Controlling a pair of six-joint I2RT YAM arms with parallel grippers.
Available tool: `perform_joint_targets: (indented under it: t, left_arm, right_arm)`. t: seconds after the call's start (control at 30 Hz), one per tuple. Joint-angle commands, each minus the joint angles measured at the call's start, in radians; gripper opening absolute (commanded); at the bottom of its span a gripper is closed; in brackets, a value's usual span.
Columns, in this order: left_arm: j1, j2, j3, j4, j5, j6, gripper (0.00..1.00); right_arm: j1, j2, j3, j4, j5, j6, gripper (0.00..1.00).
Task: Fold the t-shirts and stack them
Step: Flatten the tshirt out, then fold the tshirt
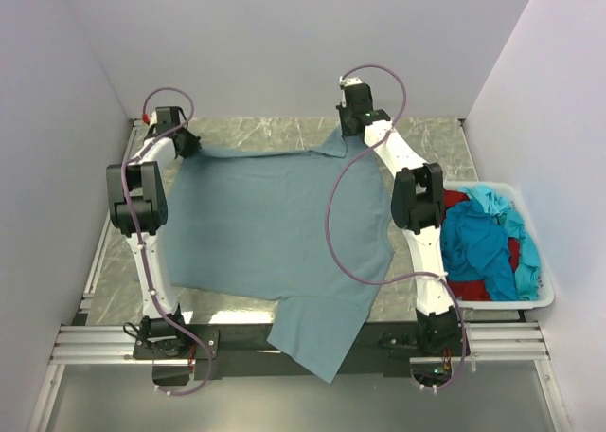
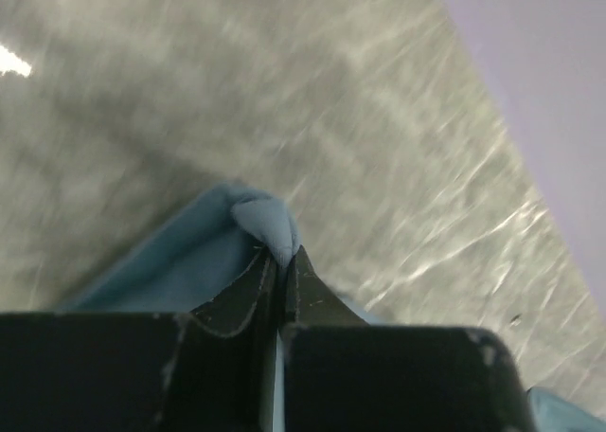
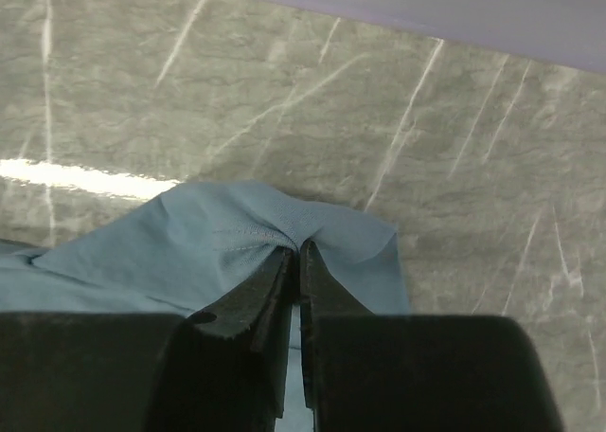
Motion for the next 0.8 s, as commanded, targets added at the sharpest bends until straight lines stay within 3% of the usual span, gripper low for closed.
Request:
perform_joint_targets:
  t: [0.0, 0.1, 0.27, 0.77]
  left_arm:
    - [0.014, 0.034, 0.128, 0.074, 0.055, 0.025, 0.00]
    - [0.019, 0.059, 0.148, 0.095, 0.081, 0.022, 0.01]
    - [0.026, 0.071, 0.157, 0.091, 0.106, 0.010, 0.02]
    - [0.045, -0.071, 0.022, 0.062, 0.109, 0.039, 0.02]
  right_arm:
    - [-0.020, -0.079, -0.016, 0.124, -0.010, 0.039, 0.12]
    - [-0.030, -0.081, -0.050, 0.189, -0.031, 0.074, 0.13]
    - [-0.036, -0.062, -0.024, 0.153, -0.050, 0.096, 0.13]
    - [-0.027, -0.416, -0.492, 0.143, -0.068, 0.162, 0.12]
